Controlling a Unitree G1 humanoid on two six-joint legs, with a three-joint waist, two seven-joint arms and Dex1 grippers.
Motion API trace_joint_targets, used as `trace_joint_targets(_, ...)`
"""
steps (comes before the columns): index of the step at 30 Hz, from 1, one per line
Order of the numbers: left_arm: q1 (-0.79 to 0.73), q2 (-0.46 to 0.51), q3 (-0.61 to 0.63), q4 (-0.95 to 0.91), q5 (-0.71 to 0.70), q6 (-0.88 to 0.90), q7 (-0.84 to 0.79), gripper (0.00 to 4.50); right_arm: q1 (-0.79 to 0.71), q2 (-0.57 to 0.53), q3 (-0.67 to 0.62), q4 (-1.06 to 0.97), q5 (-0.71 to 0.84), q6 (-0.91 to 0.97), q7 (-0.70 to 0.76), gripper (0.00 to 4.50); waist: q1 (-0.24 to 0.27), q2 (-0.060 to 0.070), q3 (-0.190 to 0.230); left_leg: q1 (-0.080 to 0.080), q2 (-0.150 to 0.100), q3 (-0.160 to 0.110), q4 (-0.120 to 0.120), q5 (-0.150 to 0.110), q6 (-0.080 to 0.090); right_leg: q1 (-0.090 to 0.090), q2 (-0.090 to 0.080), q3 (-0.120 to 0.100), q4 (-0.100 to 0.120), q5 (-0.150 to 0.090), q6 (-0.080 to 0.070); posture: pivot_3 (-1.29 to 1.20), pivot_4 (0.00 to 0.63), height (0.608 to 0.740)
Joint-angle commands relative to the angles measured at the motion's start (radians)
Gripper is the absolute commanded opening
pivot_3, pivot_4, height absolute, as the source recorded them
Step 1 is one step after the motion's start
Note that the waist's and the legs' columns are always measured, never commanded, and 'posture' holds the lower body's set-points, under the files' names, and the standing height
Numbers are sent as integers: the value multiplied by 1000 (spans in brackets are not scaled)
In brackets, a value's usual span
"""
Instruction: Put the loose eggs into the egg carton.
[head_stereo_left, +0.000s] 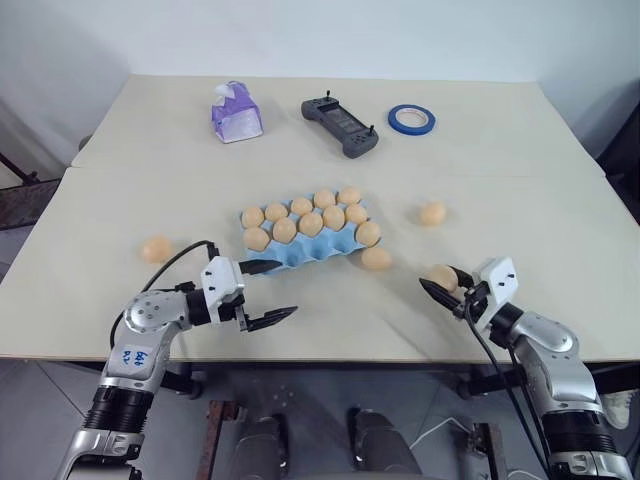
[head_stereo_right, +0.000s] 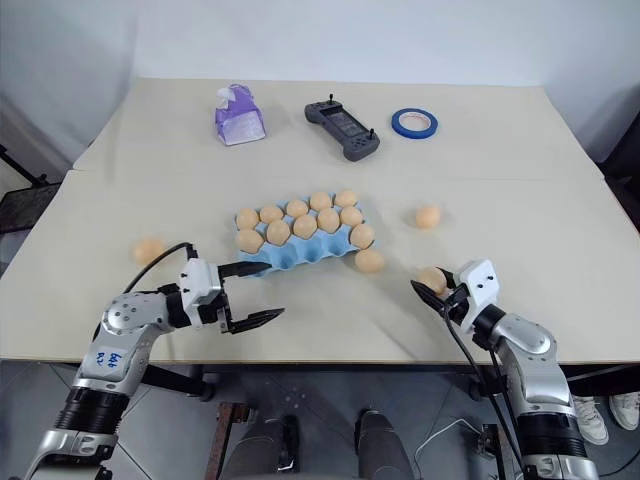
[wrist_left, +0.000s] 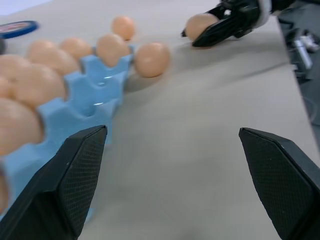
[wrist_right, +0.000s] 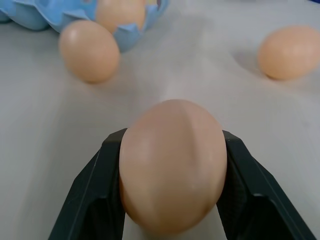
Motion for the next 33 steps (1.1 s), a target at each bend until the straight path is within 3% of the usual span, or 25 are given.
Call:
trace_joint_targets(1,27,15,60,-35,-21,6,41,4500,-59,12,15,-97,28,13,9,2126,-1,0,0,0,0,0,0,0,0,0,0,0,0,0,0,0,150,740)
trace_joint_targets(6,62,13,119,-26,-26,13,99,4500,-194,68,115,-154,5,96,-13,2126,-7,0,0,1,2,2,0,0,0,0,1,1,0,-1,-2,0,150,740)
trace_joint_targets(11,90,4,121,-42,-19,13,124,4500,-329,140,202,-40,-88,96,-70,2126,-1,0,0,0,8,5,0,0,-2,0,-2,-4,0,-3,-6,0,150,740)
trace_joint_targets(17,114,-3,121,-74,-16,17,149,4500,-442,215,242,125,-170,42,-121,2126,0,0,-1,-3,9,10,-3,-1,-4,-5,-13,-30,1,-1,-3,0,150,740)
trace_joint_targets(20,119,-1,128,-85,-19,23,160,4500,-439,225,233,120,-155,40,-108,2805,2,0,-1,-10,10,13,-3,-2,-5,-14,-23,-55,6,-2,-4,0,150,740)
trace_joint_targets(25,128,3,131,-96,-23,26,163,4500,-369,190,211,-22,-84,58,-34,4464,3,0,-1,-14,11,23,4,-3,3,-21,-31,-83,18,-2,-3,0,150,740)
trace_joint_targets(33,101,-7,101,-99,-18,43,157,4500,-151,76,9,-142,-31,32,-96,4464,25,0,-1,-13,12,31,16,-8,4,-17,-36,-87,14,3,-4,0,150,740)
